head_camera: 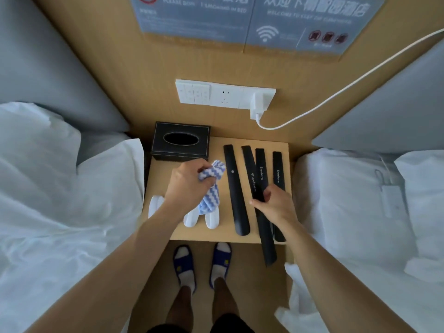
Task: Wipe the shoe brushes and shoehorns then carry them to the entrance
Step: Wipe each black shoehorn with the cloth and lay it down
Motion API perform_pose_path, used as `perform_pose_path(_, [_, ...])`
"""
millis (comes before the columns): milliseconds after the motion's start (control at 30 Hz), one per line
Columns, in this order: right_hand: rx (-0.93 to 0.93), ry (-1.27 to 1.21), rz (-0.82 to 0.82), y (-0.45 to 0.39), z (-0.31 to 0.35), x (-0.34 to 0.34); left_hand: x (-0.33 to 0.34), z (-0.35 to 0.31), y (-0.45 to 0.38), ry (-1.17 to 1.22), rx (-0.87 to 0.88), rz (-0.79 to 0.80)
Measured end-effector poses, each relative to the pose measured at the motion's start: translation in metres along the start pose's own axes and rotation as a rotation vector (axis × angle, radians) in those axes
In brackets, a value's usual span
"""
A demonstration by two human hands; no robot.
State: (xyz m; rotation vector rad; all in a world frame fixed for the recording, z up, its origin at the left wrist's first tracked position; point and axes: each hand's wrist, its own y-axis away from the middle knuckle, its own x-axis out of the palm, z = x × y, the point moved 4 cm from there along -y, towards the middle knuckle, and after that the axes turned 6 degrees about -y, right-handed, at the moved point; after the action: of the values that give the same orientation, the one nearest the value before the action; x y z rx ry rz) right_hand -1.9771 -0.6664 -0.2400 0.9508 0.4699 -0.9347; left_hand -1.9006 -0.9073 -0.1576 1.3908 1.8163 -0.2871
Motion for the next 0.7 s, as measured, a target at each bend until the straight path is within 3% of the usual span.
perform_pose_path(267, [0.213,0.140,0.016,-0.087,-0.021,0.032,0.018,0.018,-0.015,0.029,-0.059,-0.044])
perform_pose_path(700, [0.262,0.352,-0.028,-0.158,-0.023,0.071,0.038,0.040,-0.044,0.084,-0.114,-0.109])
